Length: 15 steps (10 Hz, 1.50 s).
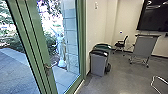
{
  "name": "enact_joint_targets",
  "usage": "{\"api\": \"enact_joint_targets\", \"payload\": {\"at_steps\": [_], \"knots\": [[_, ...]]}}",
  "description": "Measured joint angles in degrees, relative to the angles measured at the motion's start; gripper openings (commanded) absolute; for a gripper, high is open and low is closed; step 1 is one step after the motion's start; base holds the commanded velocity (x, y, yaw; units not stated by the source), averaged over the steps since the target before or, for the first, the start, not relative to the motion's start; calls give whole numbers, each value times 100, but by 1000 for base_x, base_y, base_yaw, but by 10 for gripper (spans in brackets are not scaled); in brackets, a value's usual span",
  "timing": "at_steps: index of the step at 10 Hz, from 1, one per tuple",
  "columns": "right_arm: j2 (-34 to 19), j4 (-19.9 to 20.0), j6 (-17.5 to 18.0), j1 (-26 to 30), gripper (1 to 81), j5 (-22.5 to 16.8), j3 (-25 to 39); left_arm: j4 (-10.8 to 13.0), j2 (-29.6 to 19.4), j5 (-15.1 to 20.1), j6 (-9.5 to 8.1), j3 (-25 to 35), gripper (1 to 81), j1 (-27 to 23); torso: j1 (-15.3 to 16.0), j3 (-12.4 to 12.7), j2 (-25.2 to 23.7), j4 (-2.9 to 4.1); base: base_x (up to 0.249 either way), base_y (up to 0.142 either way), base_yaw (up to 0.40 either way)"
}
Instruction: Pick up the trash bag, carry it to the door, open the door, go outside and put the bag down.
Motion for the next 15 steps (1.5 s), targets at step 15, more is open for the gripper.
{"api": "enact_joint_targets", "payload": {"at_steps": [15], "knots": [[-17,-1,0,-16,811,7,2,0,16,0,0,0,10,-2,-2,0,0,0,172,38,0]]}}
